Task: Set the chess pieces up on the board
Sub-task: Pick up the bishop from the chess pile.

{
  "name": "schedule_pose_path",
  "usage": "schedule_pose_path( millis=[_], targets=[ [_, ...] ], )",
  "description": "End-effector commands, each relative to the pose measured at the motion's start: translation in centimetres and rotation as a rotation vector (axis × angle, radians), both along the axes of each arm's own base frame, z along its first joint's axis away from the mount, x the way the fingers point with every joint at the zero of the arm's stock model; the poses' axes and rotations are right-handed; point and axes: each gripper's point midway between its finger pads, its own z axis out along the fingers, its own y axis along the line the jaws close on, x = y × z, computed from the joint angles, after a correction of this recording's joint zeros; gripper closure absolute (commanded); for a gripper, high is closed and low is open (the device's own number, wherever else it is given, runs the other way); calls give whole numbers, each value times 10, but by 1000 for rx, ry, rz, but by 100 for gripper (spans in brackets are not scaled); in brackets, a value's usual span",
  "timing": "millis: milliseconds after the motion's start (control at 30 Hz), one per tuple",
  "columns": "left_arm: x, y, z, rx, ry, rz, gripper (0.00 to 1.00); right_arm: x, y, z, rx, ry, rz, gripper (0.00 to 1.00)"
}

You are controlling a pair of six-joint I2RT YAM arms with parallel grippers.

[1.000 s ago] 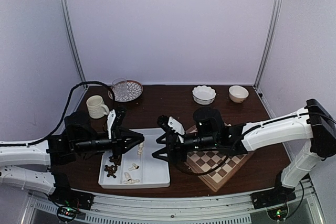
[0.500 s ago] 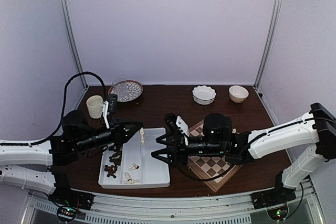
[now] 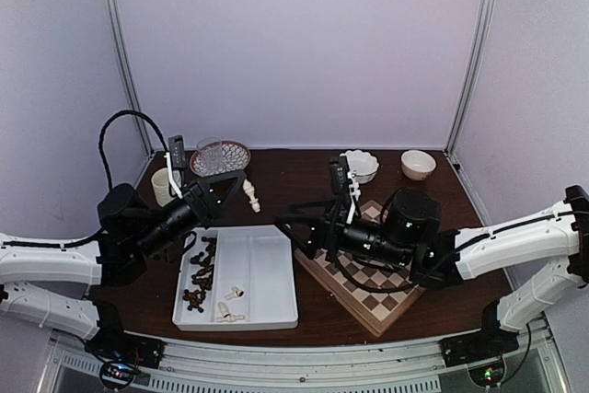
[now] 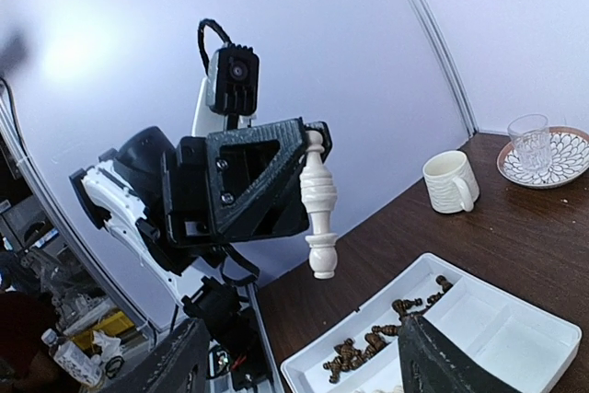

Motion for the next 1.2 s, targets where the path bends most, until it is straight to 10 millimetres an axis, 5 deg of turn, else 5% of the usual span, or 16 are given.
schedule_pose_path(
  millis=[0, 367, 767, 1167],
  targets=[
    [-2, 11, 45, -173, -55, 4, 100, -1, -2, 39, 128, 19, -56, 26],
    [-15, 24, 64, -298, -58, -52, 100, -3, 18, 58, 362, 49, -34, 42],
    [-25, 26, 69, -370, -25, -135, 100, -10, 39, 69, 383, -9, -7, 47],
    [-25, 23, 68, -407, -10, -162, 100, -11, 49, 81, 393, -56, -3, 62]
  ],
)
